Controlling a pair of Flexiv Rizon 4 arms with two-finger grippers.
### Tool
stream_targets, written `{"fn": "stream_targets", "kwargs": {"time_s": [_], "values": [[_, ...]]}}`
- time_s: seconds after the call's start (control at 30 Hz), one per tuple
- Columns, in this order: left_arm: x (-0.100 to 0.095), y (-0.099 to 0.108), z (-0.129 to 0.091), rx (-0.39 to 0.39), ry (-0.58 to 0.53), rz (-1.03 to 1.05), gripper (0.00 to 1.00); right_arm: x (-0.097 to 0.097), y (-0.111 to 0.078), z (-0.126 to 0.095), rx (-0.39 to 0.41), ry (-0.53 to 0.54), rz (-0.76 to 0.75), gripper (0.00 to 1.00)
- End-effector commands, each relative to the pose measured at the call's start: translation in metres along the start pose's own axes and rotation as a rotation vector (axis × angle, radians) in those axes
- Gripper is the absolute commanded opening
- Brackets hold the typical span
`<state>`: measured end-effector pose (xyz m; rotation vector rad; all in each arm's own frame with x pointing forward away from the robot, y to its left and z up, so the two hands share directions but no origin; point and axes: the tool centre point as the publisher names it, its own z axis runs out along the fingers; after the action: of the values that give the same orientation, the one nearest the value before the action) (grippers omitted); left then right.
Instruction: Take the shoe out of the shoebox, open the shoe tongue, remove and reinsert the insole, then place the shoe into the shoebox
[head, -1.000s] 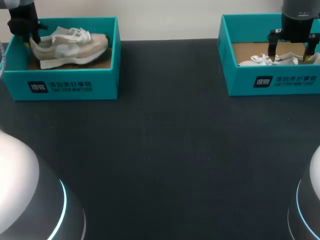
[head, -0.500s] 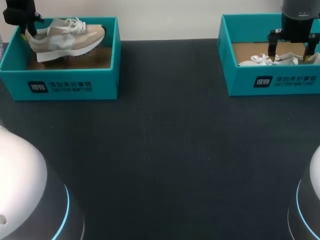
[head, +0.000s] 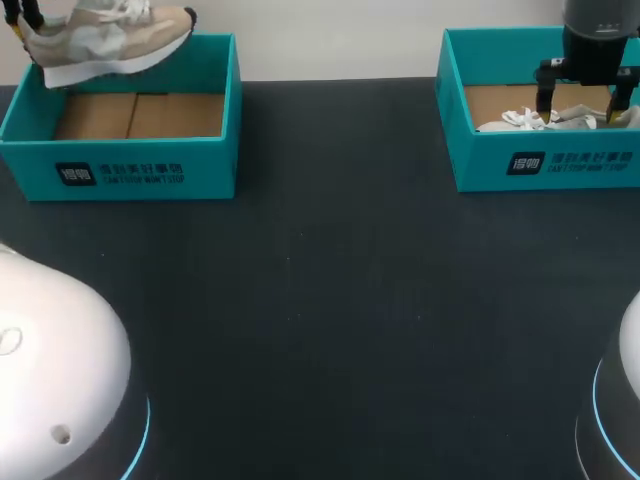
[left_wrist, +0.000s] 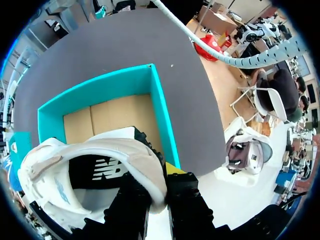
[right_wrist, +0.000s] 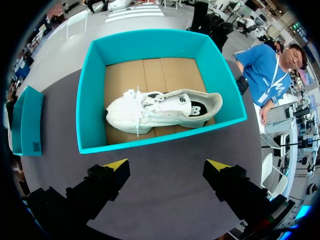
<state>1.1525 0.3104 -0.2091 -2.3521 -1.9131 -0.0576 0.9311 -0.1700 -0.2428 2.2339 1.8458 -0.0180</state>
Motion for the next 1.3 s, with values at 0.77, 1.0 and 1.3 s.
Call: {"fn": "stream_targets", "kwargs": {"time_s": [0.77,1.0,1.3], "values": [[-0.034,-0.087,-0.048,-0.151,0.063,-0.081,0.0,-0.001,-0.001,0.0,-0.003,0.002,0.001,1.0],[-0.068,-0.127,-0.055,-0.162,0.031,-0.097,0.0,-0.001,-0.001,0.0,-0.003,0.002,0.001,1.0],[-0.119,-0.172,-0.063,-0.161,0.081,-0.141,0.0,-0.001,-0.001,0.0,-0.003,0.002,0.001,1.0]]}}
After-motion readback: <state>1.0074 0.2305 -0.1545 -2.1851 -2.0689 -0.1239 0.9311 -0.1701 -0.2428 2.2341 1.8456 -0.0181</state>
